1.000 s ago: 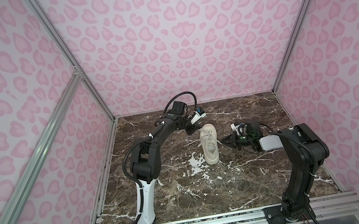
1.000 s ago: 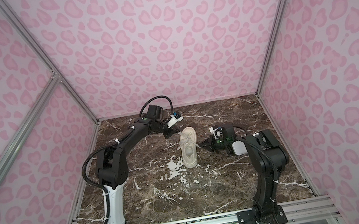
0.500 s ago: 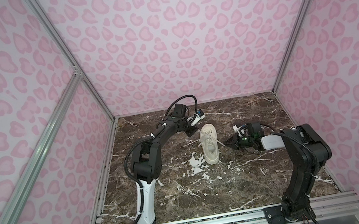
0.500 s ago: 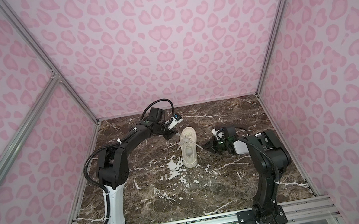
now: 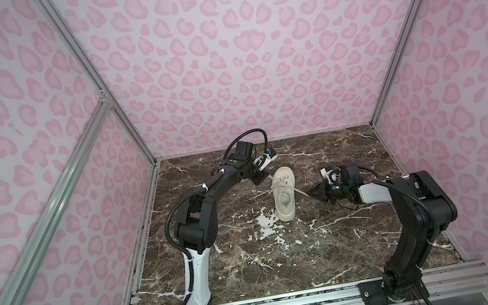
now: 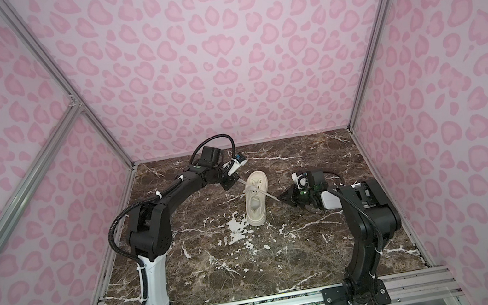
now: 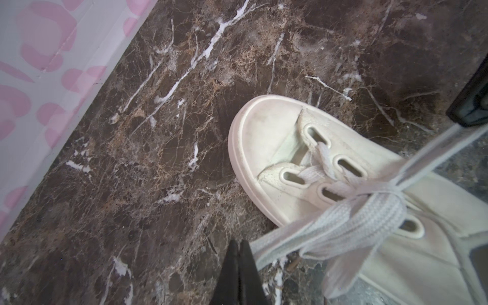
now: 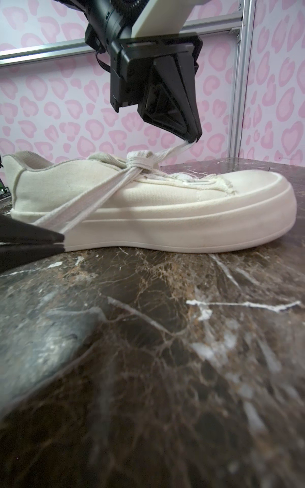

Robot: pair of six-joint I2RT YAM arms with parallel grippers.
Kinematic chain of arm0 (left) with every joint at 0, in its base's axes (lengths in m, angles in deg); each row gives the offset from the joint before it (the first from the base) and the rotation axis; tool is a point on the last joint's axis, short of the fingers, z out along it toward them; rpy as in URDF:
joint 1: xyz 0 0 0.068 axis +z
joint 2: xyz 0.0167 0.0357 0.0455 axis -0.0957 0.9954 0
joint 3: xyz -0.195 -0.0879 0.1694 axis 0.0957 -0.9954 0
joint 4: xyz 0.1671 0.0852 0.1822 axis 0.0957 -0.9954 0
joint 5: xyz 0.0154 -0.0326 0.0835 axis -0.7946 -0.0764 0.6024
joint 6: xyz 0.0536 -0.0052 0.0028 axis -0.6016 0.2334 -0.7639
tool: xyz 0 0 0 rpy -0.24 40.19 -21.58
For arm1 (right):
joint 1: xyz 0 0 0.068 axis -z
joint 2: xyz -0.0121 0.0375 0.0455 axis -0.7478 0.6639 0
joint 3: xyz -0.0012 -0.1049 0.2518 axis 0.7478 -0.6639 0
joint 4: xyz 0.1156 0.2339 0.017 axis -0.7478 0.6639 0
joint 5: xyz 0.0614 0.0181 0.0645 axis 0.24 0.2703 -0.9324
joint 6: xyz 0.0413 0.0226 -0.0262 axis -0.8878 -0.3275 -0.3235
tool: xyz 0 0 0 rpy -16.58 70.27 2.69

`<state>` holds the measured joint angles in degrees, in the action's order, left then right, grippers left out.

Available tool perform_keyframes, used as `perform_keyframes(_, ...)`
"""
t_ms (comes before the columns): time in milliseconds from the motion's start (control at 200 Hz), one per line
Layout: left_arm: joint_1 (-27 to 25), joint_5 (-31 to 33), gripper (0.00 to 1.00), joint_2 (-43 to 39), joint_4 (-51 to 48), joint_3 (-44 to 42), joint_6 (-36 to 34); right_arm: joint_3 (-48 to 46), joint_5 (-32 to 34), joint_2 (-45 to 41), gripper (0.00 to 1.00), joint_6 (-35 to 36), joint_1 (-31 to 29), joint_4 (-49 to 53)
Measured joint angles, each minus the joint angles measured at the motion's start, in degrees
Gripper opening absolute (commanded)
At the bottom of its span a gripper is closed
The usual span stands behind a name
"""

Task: Tie the shoes

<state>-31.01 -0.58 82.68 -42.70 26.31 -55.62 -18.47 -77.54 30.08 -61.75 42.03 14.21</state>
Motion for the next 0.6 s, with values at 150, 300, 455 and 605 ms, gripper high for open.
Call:
perform_keyframes(150, 0.0, 0.9, 0.04, -1.3, 0.6, -1.5, -0.3, 1.0, 0.3, -1.0, 0.00, 0.7, 0.2, 1.9)
perform_keyframes(300, 0.0, 0.9, 0.03, -1.4, 1.1, -1.7, -0.3, 1.2, 0.0, -0.7, 0.00, 1.3, 1.2, 2.8)
perform_keyframes(455, 0.0, 0.8, 0.04, -1.6, 1.1, -1.7, -0.3, 1.7, -0.2, -0.7, 0.00, 2.4, 2.5, 3.7)
perform_keyframes(605, -0.2, 0.9, 0.03, -3.7, 0.9, -2.2, -0.2, 2.9, -0.6, -1.4, 0.00, 3.2, 2.6, 5.1)
